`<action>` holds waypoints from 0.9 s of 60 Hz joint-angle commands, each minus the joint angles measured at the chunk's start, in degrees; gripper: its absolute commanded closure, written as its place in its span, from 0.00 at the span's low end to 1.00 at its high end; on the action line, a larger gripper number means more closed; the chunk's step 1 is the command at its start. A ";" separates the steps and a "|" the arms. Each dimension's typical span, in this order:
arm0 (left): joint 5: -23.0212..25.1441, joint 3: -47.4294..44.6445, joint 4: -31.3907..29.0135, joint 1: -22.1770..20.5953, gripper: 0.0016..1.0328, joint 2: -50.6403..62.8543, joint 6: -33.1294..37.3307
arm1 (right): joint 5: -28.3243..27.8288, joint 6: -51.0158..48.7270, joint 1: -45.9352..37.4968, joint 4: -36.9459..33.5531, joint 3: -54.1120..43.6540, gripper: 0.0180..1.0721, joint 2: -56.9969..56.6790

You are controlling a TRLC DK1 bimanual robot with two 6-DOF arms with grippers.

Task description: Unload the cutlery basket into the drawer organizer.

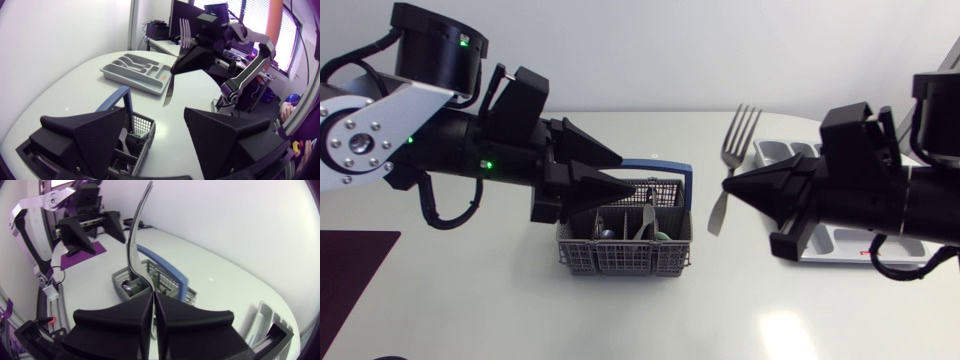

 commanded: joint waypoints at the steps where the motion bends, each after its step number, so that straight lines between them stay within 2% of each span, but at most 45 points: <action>1: -1.82 0.90 -1.36 0.55 0.18 -1.17 -0.06 | 2.58 -1.65 -4.16 -0.87 -1.64 0.94 -1.56; 6: -6.13 -0.42 -1.71 -0.24 0.18 -1.69 1.26 | 7.42 -3.06 -8.73 -1.04 -1.99 0.94 -1.38; 11: -8.24 -1.48 -1.71 -0.59 0.18 -2.04 2.32 | 9.97 -4.03 -13.30 -0.08 -2.26 0.94 -0.15; 14: -11.84 -2.36 -1.71 -1.73 0.18 -2.04 3.81 | 11.46 -4.73 -17.60 1.59 -2.08 0.94 1.78; 30: -18.96 -4.91 -1.80 -5.69 0.18 -2.57 7.68 | 11.46 -5.35 -34.39 5.72 4.86 0.94 18.31; 36: -20.19 -5.52 -1.80 -6.22 0.18 -3.01 8.65 | 12.08 -5.08 -37.73 5.99 8.82 0.94 24.90; 54: -20.19 -8.33 -1.27 -6.13 0.18 -4.33 11.37 | 20.51 -3.41 -39.58 3.44 23.23 0.94 41.77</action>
